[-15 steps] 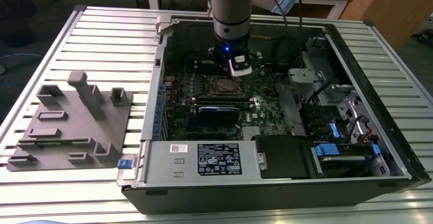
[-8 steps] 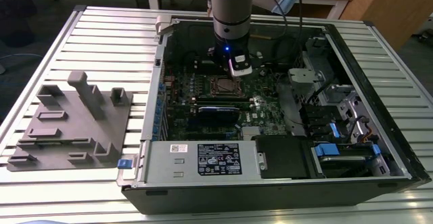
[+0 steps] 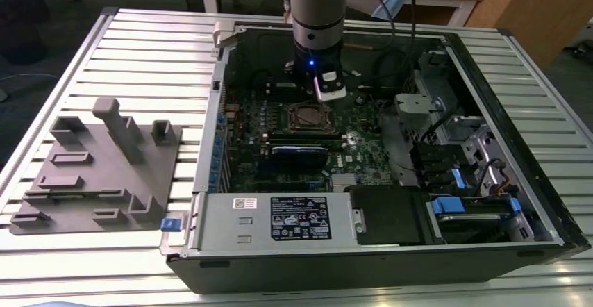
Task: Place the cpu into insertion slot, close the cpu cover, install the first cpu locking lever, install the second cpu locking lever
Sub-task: 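Install the first cpu locking lever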
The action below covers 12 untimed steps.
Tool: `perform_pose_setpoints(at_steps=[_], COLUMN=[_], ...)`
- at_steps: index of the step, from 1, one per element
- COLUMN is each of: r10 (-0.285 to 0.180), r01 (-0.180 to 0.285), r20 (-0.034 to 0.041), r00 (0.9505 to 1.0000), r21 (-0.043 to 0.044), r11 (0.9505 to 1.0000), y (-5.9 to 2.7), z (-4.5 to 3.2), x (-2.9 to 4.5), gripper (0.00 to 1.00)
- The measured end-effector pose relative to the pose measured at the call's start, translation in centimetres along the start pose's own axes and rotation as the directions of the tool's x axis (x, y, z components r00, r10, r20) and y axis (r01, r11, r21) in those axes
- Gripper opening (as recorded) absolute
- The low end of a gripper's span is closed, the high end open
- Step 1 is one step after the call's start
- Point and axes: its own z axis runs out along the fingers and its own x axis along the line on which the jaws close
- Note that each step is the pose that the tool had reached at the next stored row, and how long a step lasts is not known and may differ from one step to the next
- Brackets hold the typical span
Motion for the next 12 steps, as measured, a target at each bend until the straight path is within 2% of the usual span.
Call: perform_pose_setpoints(at_steps=[9, 12], r10=[0.0, 0.0], r01=[0.0, 0.0], r20=[0.0, 0.0001], r00=[1.0, 1.0], r21=[-0.0001, -0.0004], r11=[1.0, 1.0], y=[0.18, 0.19], z=[-0.72, -0.73], x=[-0.05, -0.05], gripper=[0.11, 0.11])
